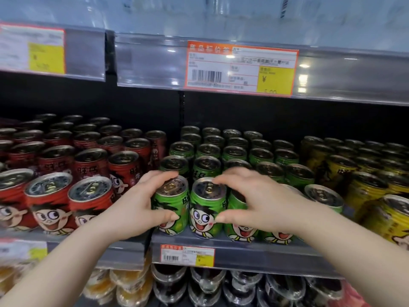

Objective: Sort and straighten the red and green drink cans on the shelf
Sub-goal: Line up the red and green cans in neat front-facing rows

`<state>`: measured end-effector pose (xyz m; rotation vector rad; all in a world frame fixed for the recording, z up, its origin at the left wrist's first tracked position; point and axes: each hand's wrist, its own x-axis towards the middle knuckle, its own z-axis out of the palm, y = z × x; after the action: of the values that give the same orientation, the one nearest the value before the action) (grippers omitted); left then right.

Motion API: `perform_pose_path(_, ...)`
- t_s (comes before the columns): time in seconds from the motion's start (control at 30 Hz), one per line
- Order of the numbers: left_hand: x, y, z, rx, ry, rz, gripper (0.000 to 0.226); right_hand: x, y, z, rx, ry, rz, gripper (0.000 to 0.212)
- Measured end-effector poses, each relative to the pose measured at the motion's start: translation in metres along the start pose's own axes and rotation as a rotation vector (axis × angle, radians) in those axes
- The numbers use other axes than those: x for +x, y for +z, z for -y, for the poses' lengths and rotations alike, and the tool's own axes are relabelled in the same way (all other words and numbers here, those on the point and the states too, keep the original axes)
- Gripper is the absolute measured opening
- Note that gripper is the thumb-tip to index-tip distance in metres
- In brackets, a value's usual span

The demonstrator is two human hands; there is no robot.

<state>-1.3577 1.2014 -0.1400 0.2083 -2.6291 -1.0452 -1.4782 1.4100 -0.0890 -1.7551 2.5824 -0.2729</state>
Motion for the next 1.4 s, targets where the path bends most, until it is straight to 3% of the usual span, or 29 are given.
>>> perform_pose_path(0.3, -0.007, 0.006, 0.005, -0.051, -0.027, -0.053, 0.088, 0.022, 0.003, 0.007, 0.065, 0.018, 0.097, 0.059)
perform_pose_path(0.5, -0.016, 0.01, -0.002, 0.007, -0.009, -0.039, 0.094, 0.022, 0.005, 0.014, 0.013, 0.079, 0.097, 0.062)
perform_pose_path(0.6, -0.025, 0.003, -0.006, 0.143, 0.112, -0.069, 0.083, 0.027, 0.006, 0.033, 0.014, 0.081, -0.011, 0.061)
perform_pose_path(0.77, -0.038, -0.049, 0.013, 0.137, 0.339, -0.315, 0.036, 0.056, 0.011, 0.084, 0.076, -0.034, -0.216, 0.039)
perform_pose_path(0.87, -0.044, -0.092, 0.037, 0.22, 0.345, -0.448, 0.043, 0.081, 0.023, 0.114, 0.082, -0.065, -0.156, 0.05)
perform_pose_path(0.93, -0.05, -0.118, 0.049, 0.318, 0.273, -0.384, 0.062, 0.097, 0.03, 0.132, 0.078, -0.073, -0.109, 0.066)
perform_pose_path(1.07, -0.057, -0.15, 0.076, 0.636, 0.032, -0.076, 0.105, 0.119, 0.042, 0.151, 0.039, -0.029, 0.012, 0.087)
perform_pose_path(1.13, -0.058, -0.15, 0.087, 0.71, -0.004, 0.022, 0.099, 0.124, 0.045, 0.152, 0.085, -0.003, 0.057, 0.086)
perform_pose_path(1.27, -0.058, -0.143, 0.091, 0.752, 0.005, -0.001, 0.086, 0.129, 0.041, 0.153, 0.122, 0.025, 0.108, 0.084)
perform_pose_path(1.4, -0.057, -0.15, 0.085, 0.631, -0.068, 0.06, 0.081, 0.138, 0.023, 0.15, 0.197, 0.011, 0.093, 0.059)
